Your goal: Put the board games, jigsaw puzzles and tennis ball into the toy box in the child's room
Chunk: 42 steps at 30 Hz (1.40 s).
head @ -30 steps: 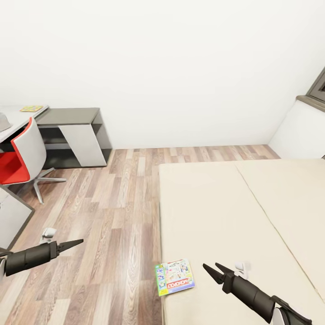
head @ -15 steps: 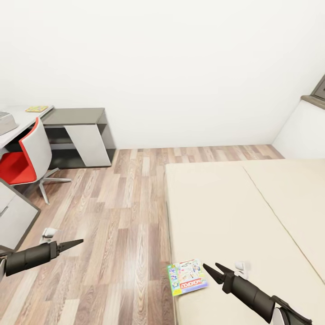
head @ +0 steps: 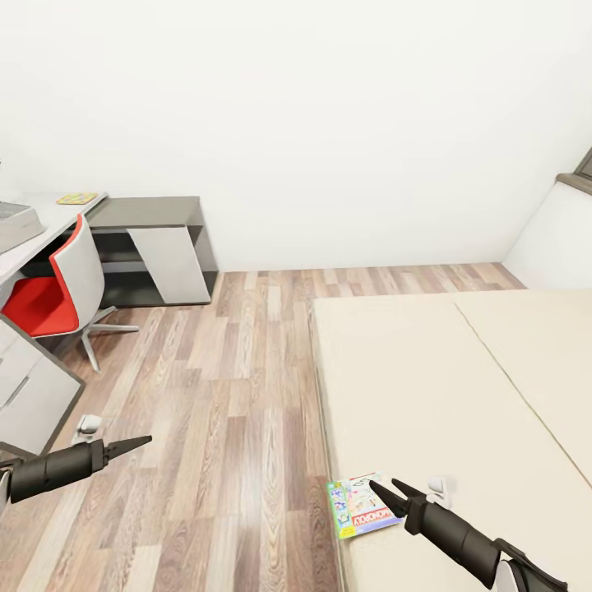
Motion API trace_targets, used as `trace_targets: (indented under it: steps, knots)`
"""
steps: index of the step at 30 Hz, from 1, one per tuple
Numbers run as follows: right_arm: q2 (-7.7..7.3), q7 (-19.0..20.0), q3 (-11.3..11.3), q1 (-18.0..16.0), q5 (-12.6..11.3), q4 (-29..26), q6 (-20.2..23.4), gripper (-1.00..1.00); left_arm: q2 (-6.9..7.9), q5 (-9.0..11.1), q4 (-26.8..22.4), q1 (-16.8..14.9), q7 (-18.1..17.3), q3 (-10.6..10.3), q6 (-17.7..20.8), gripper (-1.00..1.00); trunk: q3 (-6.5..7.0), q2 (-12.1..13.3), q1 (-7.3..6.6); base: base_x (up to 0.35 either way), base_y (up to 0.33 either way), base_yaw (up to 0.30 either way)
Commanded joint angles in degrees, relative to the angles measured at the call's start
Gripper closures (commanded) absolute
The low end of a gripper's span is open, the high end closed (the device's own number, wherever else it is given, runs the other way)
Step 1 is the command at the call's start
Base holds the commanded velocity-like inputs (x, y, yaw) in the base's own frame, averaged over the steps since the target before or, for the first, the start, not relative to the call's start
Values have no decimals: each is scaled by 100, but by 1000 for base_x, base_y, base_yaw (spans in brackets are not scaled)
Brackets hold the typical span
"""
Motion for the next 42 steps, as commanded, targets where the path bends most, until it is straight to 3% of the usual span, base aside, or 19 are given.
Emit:
trace_targets:
  steps: [1,13,42]
  knots:
    - [7,16,-12,-4,-21,-4,44,-100,2,13,2,-4,-13,0,58,-100,-9,-10,3,0,197,0]
    - [10,16,-10,-4,-29,-4,52,-100,2,13,2,-3,-14,0,58,-100,-9,-10,3,0,197,-65]
    - [2,25,-10,-4,-30,-4,52,-100,9,13,2,-4,-22,0,58,-100,-9,-10,3,0,216,-247]
